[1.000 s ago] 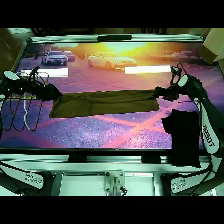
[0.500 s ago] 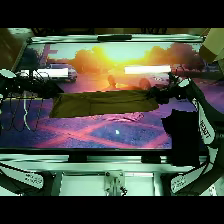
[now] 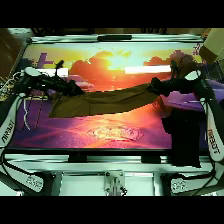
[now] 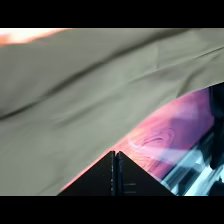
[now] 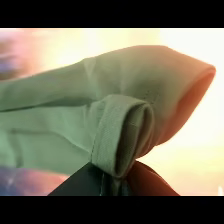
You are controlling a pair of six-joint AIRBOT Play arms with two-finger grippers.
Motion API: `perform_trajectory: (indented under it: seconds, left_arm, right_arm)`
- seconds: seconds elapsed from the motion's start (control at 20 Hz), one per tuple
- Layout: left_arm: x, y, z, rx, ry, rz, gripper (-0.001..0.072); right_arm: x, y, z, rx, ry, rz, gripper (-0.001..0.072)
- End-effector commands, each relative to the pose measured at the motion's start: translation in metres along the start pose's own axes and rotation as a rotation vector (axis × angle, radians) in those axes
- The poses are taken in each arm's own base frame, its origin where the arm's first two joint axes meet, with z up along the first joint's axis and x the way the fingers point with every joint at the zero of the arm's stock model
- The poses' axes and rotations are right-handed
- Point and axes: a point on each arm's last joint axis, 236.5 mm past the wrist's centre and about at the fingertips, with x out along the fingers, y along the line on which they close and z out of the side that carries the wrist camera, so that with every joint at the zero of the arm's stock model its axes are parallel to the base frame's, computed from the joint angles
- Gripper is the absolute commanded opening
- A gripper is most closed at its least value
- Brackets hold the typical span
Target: Fold the shirts.
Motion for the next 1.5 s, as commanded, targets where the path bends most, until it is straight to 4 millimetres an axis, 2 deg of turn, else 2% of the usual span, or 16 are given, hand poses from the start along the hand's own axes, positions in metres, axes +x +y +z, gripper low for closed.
perform_trajectory:
  seconds: [0.0,0.15,0.25,0.35,0.45,0.55,0.65,0.75,0.85,0.95,1.05,1.2,1.3,1.35,1.4,1.45]
  left_arm:
    - [0.081,-0.042,-0.007,0.017,0.007,0.009,0.0033]
    - [0.137,-0.085,-0.019,-0.014,-0.004,-0.053,0.0033]
    - [0.167,-0.112,-0.038,-0.021,0.023,-0.099,0.0033]
    - [0.194,-0.121,-0.055,-0.042,0.043,-0.089,0.0033]
    - [0.21,-0.123,-0.065,-0.053,0.051,-0.078,0.0033]
    - [0.202,-0.122,-0.064,-0.013,0.06,-0.084,0.0032]
    - [0.173,-0.107,-0.053,0.053,0.068,-0.042,0.0031]
    - [0.122,-0.071,-0.038,0.12,0.073,0.091,0.0031]
    - [0.05,-0.029,-0.017,0.136,0.038,0.249,0.0031]
    - [-0.032,0.002,0.004,0.119,-0.053,0.362,0.0031]
    - [-0.117,0.023,0.019,0.057,-0.188,0.426,0.0031]
    - [-0.212,0.045,0.02,-0.026,-0.354,0.497,0.0032]
    - [-0.249,0.055,0.011,-0.072,-0.401,0.527,0.0032]
    - [-0.258,0.059,0.006,-0.091,-0.405,0.533,0.0032]
    - [-0.262,0.062,0.001,-0.103,-0.401,0.536,0.0032]
    - [-0.262,0.064,-0.003,-0.105,-0.391,0.536,0.0032]
  right_arm:
    - [-0.056,0.068,-0.011,-0.082,-0.033,0.073,0.0076]
    - [-0.093,0.121,-0.034,-0.135,-0.049,0.119,0.0076]
    - [-0.111,0.153,-0.048,-0.164,-0.068,0.151,0.0076]
    - [-0.126,0.179,-0.062,-0.17,-0.082,0.183,0.0076]
    - [-0.137,0.198,-0.074,-0.174,-0.084,0.207,0.0076]
    - [-0.136,0.206,-0.084,-0.177,-0.072,0.204,0.0076]
    - [-0.122,0.206,-0.086,-0.199,-0.076,0.159,0.0076]
    - [-0.093,0.215,-0.085,-0.231,-0.089,0.136,0.0076]
    - [-0.051,0.23,-0.092,-0.244,-0.06,0.158,0.0077]
    - [-0.005,0.244,-0.103,-0.238,-0.034,0.187,0.0076]
    - [0.036,0.266,-0.103,-0.22,-0.085,0.24,0.0076]
    - [0.089,0.298,-0.107,-0.113,-0.183,0.33,0.0076]
    - [0.124,0.305,-0.12,-0.047,-0.211,0.347,0.0077]
    - [0.142,0.303,-0.129,-0.011,-0.21,0.344,0.0096]
    - [0.156,0.299,-0.136,0.031,-0.201,0.337,0.0293]
    - [0.167,0.293,-0.14,0.081,-0.184,0.331,0.0558]
